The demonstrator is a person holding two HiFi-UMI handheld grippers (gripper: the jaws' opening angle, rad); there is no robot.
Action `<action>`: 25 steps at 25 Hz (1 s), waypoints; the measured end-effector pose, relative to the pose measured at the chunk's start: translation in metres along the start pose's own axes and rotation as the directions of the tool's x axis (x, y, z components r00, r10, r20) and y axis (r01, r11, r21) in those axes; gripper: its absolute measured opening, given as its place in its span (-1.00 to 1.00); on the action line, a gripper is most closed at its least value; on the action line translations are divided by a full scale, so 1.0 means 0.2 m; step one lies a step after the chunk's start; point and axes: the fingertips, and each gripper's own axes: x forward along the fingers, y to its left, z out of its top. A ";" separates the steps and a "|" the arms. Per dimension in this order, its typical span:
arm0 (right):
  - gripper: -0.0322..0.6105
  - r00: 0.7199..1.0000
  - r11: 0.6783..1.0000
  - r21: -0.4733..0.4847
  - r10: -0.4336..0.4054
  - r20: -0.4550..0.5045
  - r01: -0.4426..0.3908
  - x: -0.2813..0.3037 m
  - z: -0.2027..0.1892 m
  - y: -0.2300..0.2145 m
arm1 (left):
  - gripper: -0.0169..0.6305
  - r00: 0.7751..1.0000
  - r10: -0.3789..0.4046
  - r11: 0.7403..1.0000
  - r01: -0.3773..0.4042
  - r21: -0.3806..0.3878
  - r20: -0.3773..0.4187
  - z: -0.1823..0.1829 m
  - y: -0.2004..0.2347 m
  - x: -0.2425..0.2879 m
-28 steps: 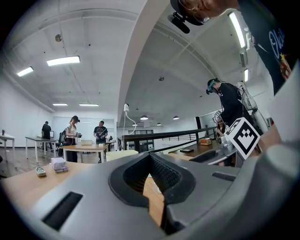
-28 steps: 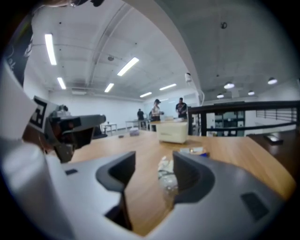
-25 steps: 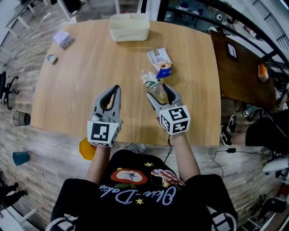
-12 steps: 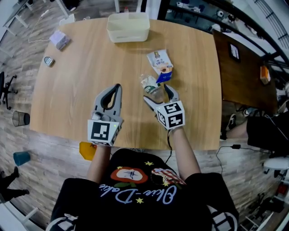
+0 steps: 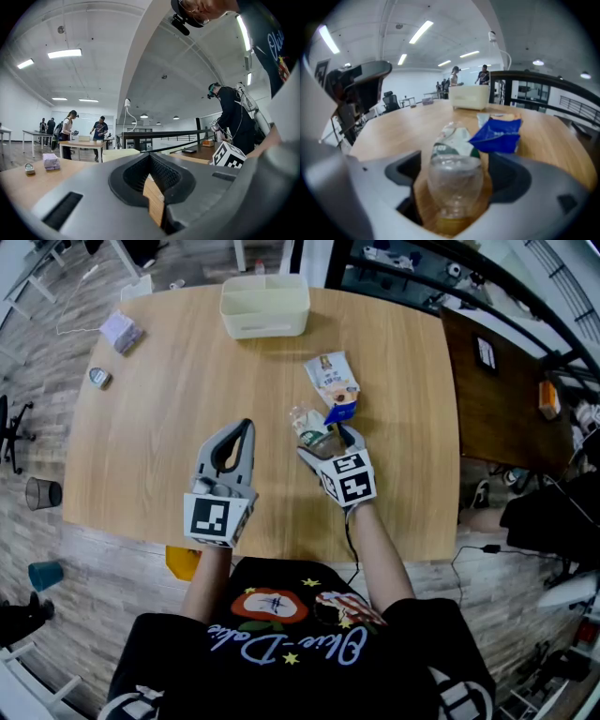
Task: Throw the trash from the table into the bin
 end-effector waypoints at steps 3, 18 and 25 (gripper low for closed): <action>0.44 1.000 1.000 0.003 0.002 -0.007 -0.002 0.01 -0.02 -0.01 | -0.91 1.000 -0.002 1.000 0.002 -0.005 -0.004 0.00 0.00 0.01; 0.22 0.995 0.999 0.047 0.020 0.096 -0.024 -0.08 0.03 0.04 | -0.91 0.998 0.029 1.000 -0.029 0.004 -0.056 -0.05 0.05 -0.04; 0.22 0.978 0.998 0.019 0.059 0.199 -0.064 -0.18 0.14 0.16 | -0.91 0.999 0.032 0.999 -0.032 0.003 -0.037 -0.03 0.03 -0.11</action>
